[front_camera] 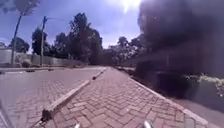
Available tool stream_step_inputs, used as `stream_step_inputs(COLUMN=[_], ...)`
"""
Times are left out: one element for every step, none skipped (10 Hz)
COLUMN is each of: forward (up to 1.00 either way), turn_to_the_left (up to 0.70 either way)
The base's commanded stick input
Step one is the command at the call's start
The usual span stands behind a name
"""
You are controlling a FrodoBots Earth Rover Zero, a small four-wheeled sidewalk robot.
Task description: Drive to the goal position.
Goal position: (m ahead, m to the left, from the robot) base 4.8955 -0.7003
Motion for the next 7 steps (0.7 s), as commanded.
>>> stream_step_inputs(forward=[0.70, 0.70, 0.70, 0.70, 0.70, 0.70, 0.70], turn_to_the_left=[0.00, 0.00, 0.00, 0.00, 0.00, 0.00, 0.00])
